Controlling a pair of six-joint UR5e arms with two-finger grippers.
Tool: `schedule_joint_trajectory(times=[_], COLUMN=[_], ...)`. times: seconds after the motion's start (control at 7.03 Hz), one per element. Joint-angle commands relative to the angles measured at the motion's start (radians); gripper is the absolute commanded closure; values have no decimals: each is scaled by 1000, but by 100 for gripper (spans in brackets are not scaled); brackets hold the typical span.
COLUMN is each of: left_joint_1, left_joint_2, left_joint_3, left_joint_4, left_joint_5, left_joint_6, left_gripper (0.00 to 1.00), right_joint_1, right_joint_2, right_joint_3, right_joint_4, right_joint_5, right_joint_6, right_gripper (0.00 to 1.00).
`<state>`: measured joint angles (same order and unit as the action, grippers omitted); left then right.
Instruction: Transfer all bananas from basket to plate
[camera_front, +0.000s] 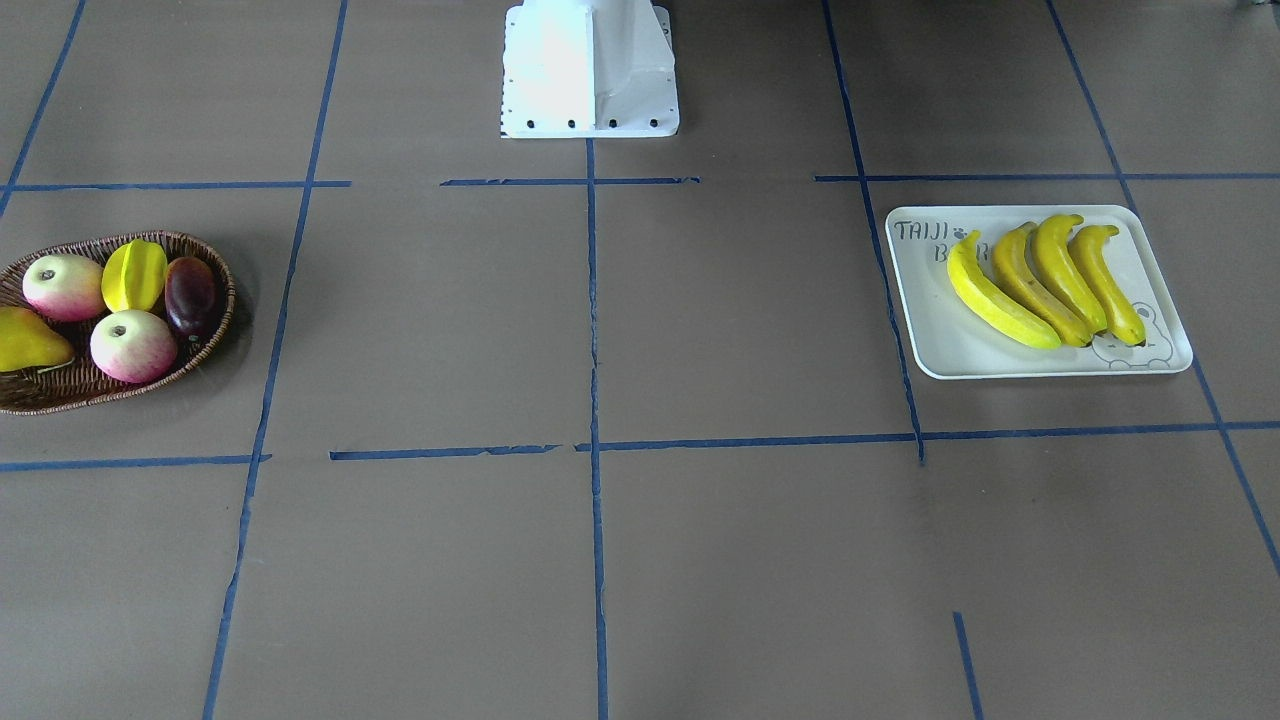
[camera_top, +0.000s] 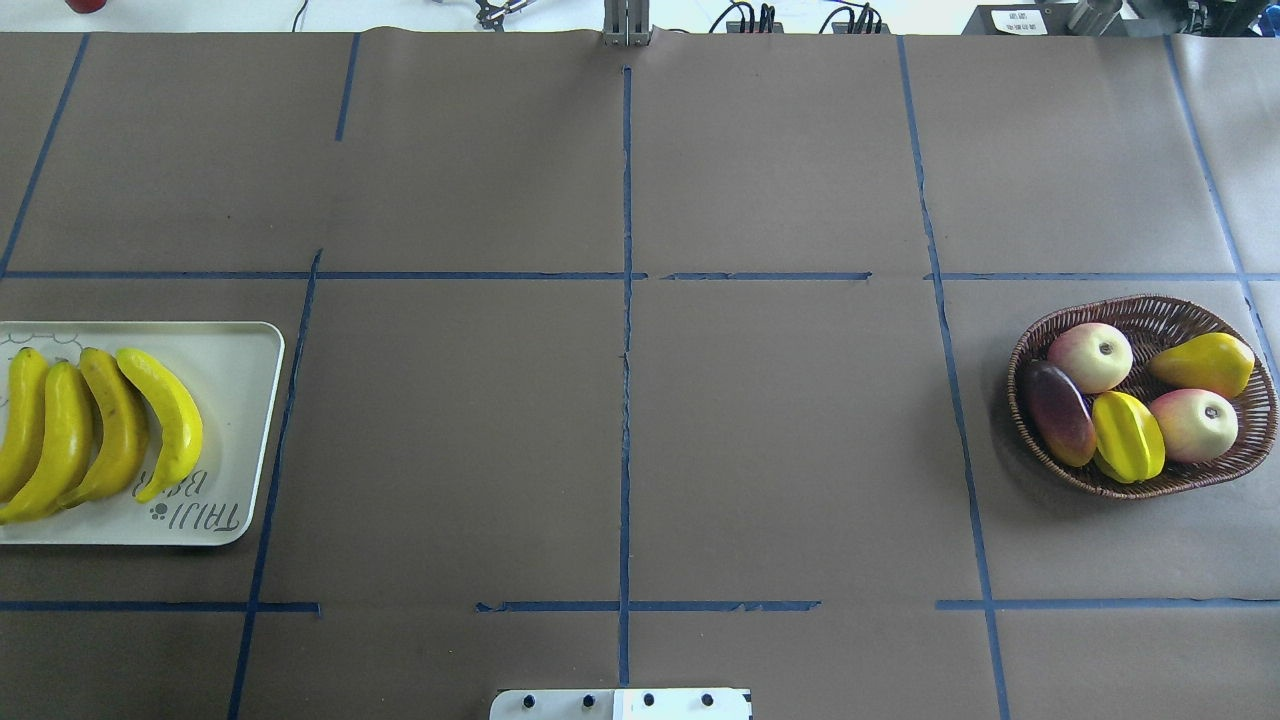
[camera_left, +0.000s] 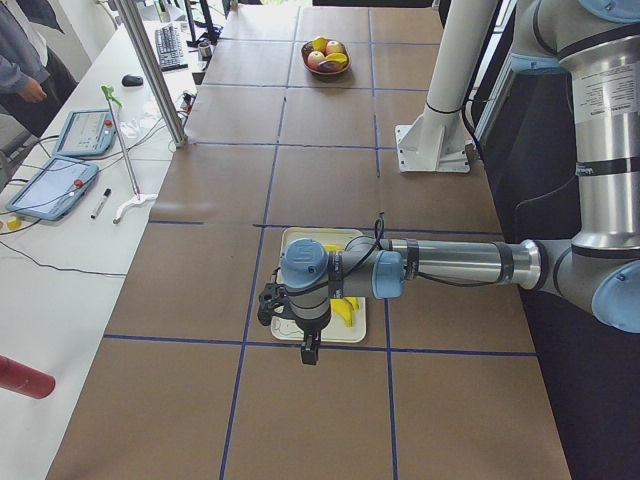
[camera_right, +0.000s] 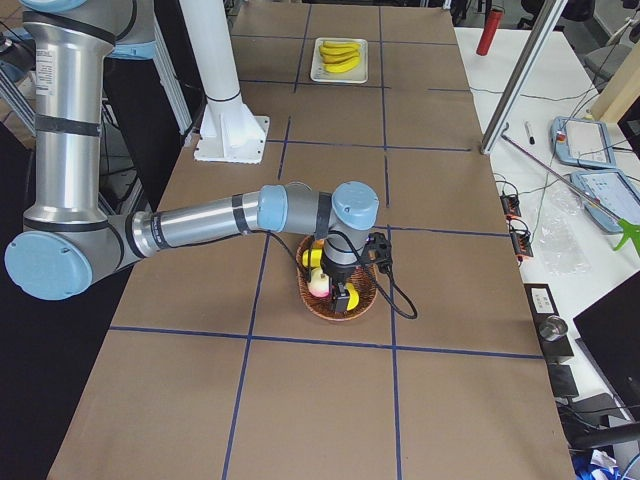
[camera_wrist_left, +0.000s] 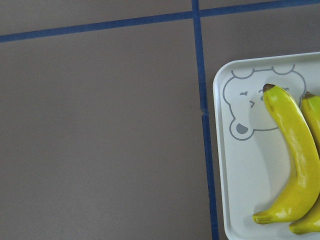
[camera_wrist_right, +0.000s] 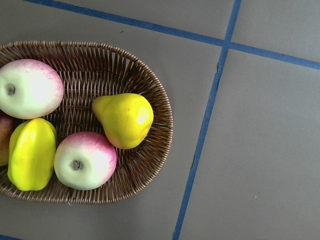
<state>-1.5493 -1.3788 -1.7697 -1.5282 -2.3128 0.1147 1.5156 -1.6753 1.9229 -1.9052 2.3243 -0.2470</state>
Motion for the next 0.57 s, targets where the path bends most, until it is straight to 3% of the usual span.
schedule_joint_trajectory(times=[0.0,0.43], left_joint_1=[0,2], left_joint_2=[3,4], left_joint_3=[-2,-2], left_joint_4=[-1,-4], left_joint_5=[3,1], left_joint_6=[3,5], left_gripper=[0,0], right_joint_1=[0,0], right_joint_2=[0,-3], right_joint_3=[2,-1], right_joint_4=[0,0], right_joint_5=[1,0], right_joint_6=[0,0], right_gripper=[0,0])
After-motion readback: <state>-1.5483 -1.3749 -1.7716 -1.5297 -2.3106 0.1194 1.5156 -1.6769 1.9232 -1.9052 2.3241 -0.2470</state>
